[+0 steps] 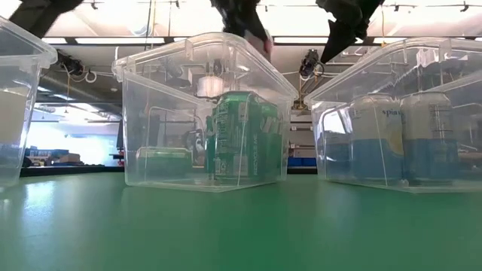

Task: Sort soda cans
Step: Put the silver soda can into the bottom left transparent bin

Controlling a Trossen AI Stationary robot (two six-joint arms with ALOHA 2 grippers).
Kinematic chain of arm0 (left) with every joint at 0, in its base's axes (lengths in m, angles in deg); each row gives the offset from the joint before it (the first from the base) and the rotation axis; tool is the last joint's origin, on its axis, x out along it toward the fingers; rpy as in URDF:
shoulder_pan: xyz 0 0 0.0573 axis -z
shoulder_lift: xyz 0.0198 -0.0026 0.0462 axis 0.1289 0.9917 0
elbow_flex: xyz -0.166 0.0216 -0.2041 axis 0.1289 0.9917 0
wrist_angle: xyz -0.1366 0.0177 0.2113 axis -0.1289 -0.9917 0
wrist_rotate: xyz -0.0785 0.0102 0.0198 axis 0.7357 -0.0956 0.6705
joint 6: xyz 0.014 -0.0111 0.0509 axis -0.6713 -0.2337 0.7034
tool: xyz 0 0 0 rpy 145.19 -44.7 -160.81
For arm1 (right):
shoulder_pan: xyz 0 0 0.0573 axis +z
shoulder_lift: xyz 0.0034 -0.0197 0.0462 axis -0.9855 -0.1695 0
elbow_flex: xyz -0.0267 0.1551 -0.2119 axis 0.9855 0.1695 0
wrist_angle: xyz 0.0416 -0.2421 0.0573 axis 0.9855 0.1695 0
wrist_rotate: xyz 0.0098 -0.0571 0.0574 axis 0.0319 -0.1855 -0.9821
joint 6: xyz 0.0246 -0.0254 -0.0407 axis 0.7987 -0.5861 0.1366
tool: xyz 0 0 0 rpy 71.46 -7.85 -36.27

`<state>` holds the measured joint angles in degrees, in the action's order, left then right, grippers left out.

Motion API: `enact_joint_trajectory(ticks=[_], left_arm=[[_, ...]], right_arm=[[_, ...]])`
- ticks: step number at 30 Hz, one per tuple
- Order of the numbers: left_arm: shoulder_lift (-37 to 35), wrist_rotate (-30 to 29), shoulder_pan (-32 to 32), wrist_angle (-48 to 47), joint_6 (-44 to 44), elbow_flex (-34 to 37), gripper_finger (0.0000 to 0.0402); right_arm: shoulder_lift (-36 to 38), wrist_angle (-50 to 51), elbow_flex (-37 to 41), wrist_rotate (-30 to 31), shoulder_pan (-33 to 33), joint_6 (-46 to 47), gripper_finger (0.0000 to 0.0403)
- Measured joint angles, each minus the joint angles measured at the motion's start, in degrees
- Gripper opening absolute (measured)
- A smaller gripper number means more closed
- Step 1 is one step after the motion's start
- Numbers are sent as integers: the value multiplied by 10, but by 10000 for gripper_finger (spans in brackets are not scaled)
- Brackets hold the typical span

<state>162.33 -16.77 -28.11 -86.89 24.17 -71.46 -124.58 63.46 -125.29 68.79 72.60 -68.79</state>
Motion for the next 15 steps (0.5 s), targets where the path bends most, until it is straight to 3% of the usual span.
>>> enact_joint_trajectory(ticks=[10, 15], left_arm=[[-82, -108, 70, -106, -52, 1, 295], [-137, -165, 114, -101, -93, 86, 295]], right_arm=[[0, -42, 0, 0, -1, -32, 0], [0, -86, 0, -27, -1, -54, 0]])
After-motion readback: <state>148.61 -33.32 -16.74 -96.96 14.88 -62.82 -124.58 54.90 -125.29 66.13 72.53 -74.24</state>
